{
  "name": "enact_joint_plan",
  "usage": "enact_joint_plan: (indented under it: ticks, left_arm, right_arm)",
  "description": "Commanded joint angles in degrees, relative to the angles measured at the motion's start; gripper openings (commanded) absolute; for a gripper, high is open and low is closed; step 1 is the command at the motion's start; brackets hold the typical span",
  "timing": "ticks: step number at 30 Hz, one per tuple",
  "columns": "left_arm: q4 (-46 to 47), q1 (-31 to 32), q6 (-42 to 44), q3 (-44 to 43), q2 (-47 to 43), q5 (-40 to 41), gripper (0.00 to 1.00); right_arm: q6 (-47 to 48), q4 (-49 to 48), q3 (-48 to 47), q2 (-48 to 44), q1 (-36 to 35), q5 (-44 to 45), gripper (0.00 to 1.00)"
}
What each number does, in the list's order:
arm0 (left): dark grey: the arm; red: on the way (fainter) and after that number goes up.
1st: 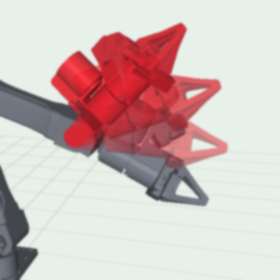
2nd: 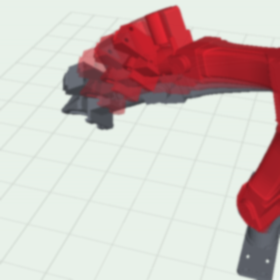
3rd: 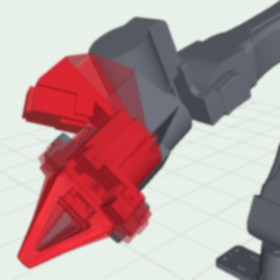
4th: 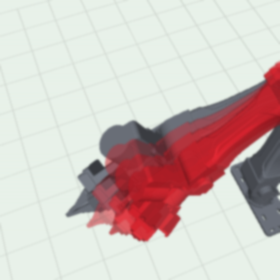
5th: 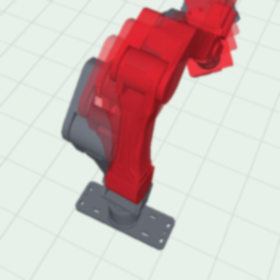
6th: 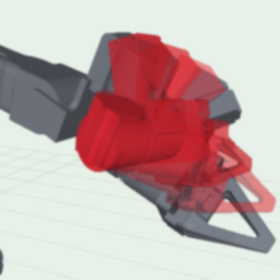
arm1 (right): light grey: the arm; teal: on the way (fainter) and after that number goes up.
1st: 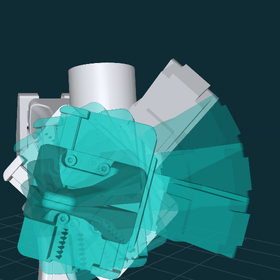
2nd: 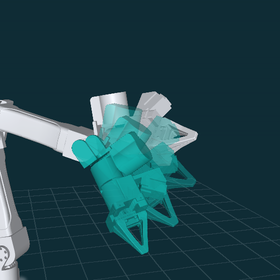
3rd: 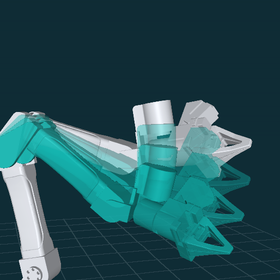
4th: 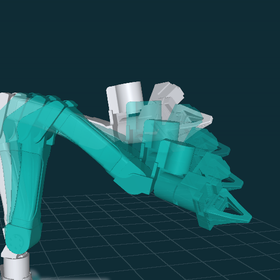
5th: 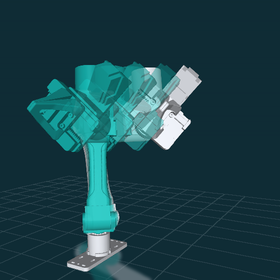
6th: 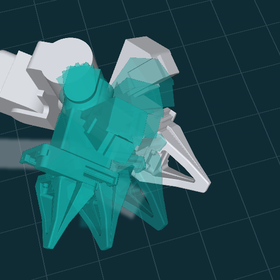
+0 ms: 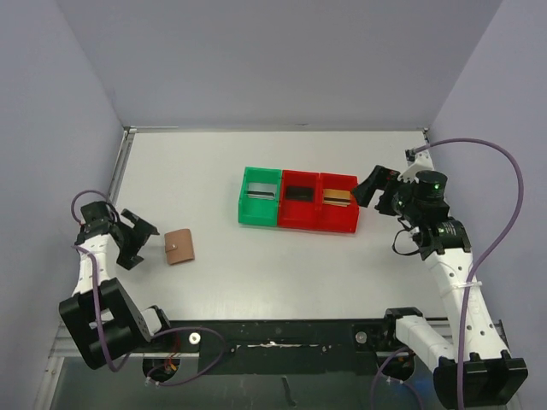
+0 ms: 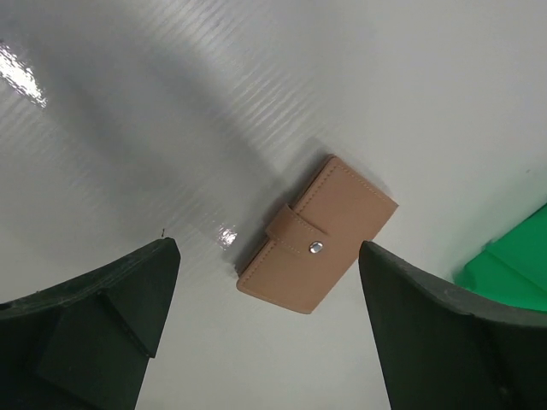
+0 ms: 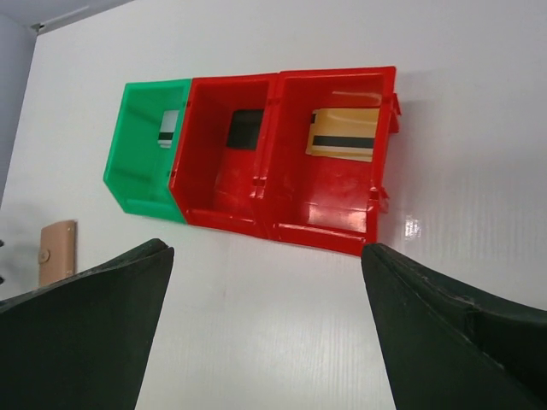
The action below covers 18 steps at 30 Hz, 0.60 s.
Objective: Take the credit cards out of the card holder
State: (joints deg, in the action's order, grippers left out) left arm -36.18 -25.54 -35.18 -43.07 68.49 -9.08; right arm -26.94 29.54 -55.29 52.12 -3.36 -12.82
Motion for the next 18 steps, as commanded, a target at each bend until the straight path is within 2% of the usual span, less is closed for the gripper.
enact_joint_plan:
  ticks: [1, 4, 12, 18]
  left_arm:
    - [8.8, -2.23, -1.47, 3.42, 2.29, -6.41, 0.85]
    - [12.85, -1.41, -2.0, 5.05, 4.6, -7.86, 0.82]
    - [14.64, 7.24, -1.01, 1.89, 12.23, -1.05, 0.71]
    - [15.96, 13.3, -1.68, 4.11, 10.67, 1.92, 0.52]
  right_arm:
    - [-2.85, -3.39, -0.16, 2.61, -1.11, -6.56, 0.98]
    - [-3.76, -3.74, -0.32, 4.66, -2.05, -8.26, 0.98]
    - [-5.3, -3.47, -0.21, 7.44, -4.08, -9.12, 0.98]
    - [-5.94, -2.71, 0.37, 6.78, -4.68, -8.12, 0.98]
